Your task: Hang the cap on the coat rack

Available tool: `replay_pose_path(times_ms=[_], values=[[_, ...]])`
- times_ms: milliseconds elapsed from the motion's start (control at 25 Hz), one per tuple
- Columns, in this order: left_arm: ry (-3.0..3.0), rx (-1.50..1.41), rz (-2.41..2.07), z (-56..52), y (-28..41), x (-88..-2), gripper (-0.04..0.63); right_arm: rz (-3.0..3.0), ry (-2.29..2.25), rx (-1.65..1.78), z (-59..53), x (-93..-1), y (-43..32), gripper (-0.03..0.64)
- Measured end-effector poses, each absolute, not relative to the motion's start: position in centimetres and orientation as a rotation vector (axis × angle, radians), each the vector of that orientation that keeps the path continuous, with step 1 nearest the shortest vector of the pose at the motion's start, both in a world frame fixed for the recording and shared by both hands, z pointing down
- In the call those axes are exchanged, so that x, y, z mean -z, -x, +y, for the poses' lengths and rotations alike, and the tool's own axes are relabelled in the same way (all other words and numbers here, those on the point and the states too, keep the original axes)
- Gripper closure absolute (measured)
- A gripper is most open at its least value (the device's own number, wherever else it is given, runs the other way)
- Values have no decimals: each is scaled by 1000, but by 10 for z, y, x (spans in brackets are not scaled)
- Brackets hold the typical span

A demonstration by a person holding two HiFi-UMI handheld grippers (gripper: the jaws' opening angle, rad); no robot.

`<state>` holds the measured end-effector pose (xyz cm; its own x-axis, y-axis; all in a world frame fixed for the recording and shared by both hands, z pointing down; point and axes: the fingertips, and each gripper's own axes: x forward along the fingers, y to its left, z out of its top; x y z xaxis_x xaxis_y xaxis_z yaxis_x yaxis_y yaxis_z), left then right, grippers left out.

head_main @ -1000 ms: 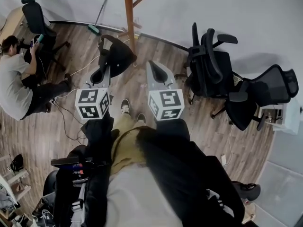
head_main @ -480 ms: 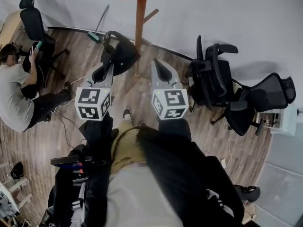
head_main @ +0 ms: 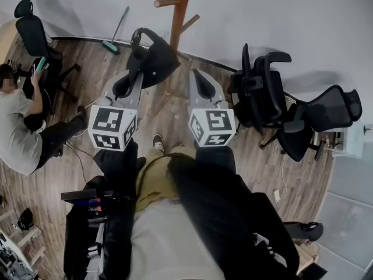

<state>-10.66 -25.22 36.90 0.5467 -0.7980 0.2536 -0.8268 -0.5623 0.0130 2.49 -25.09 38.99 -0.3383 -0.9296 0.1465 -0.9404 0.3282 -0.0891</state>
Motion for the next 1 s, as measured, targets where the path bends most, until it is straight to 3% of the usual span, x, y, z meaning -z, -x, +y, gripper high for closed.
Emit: replay_pose_path(times_ms=[400,1000], values=[[-2701,-242,-1530,-284,96,-317,591,-2543,-1752,-219,-276,-378,-44,620],[-2610,-309,-1532,-321,77,-335,591,-2558,-1757,-195,-298,-364,-75,620]])
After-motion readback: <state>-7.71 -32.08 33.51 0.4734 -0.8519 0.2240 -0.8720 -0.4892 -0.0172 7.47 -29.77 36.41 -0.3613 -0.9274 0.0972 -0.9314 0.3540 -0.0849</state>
